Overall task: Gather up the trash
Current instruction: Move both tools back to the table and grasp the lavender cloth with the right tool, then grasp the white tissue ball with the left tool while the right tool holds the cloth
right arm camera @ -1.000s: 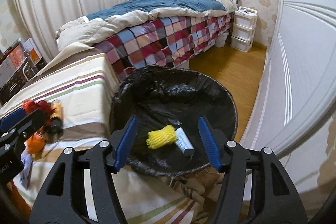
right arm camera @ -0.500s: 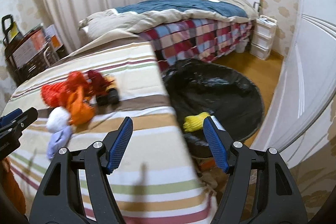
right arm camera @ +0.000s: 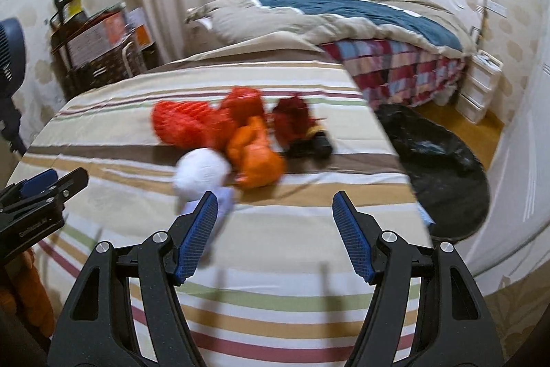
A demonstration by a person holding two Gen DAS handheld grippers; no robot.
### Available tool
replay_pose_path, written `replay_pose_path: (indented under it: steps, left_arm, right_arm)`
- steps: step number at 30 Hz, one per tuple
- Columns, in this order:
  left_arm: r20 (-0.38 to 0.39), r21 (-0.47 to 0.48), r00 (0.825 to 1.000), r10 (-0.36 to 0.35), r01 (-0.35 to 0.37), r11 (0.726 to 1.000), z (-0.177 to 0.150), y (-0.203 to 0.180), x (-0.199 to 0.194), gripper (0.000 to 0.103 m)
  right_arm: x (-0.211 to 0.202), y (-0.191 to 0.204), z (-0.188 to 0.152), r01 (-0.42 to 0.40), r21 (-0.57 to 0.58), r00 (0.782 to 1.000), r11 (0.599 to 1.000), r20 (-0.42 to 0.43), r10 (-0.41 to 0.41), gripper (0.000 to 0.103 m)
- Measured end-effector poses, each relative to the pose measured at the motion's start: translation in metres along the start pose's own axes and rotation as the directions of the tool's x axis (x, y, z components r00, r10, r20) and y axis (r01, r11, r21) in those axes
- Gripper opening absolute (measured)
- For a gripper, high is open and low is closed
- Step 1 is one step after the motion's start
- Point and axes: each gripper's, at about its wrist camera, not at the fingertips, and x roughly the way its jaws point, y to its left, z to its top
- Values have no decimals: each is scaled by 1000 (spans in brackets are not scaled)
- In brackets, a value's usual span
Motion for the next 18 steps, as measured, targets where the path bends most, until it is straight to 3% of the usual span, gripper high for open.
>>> replay_pose_path:
  steps: [9, 11, 13, 18]
  left_arm:
    - [-20, -48, 1000, 10, -11, 999, -6, 26, 6, 74]
    - [-21, -46, 1000, 6, -7, 999, -6, 26, 7, 74]
    - [-23, -43, 1000, 1, -2, 999, -6, 25, 8, 74]
    - [-34, -29, 999, -14, 13, 999, -7, 18, 13, 74]
  right_arm:
    - [24, 46, -3, -50, -82, 997, 995, -65, 45, 68]
    - [28, 52, -6, -52, -94, 996, 994, -83, 44, 61]
    - [32, 54, -9, -53, -103, 994, 993, -101, 43, 42]
    - [30, 53, -13, -49, -115, 994, 992, -106, 37, 41]
